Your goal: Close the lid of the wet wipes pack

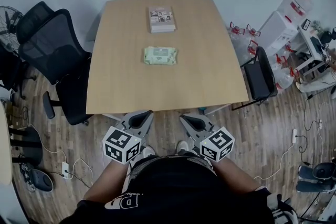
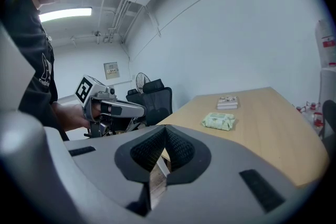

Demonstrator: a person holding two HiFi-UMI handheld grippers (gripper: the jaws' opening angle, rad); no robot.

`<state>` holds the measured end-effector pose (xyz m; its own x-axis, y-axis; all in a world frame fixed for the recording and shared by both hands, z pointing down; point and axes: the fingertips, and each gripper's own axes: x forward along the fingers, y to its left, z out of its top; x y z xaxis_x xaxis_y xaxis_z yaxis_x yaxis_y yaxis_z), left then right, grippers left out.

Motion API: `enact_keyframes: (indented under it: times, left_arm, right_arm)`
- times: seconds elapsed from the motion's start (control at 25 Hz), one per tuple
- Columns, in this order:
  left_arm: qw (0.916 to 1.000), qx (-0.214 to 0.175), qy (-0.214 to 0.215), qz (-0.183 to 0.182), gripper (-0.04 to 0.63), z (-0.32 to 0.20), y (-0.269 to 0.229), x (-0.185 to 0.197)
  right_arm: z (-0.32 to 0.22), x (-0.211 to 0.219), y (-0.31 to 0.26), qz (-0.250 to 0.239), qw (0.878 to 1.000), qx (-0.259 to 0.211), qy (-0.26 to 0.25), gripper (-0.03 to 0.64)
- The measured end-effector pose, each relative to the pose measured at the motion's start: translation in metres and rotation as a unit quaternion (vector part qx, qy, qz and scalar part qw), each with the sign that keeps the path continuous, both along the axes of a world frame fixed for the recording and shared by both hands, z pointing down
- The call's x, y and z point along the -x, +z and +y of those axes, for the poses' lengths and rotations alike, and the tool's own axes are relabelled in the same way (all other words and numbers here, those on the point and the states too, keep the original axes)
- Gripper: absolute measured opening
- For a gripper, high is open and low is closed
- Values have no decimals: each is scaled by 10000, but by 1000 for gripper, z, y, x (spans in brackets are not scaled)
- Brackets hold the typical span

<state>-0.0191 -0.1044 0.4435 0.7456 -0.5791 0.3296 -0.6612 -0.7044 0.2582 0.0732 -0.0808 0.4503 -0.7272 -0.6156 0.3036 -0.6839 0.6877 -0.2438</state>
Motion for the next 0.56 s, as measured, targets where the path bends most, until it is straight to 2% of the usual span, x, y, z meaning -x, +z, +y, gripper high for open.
enact_keyframes:
  times: [0.56]
  left_arm:
    - [10000, 2, 16, -22, 18, -1, -1, -2]
  right_arm:
    - [0, -2, 2, -63, 9999, 92, 21, 4]
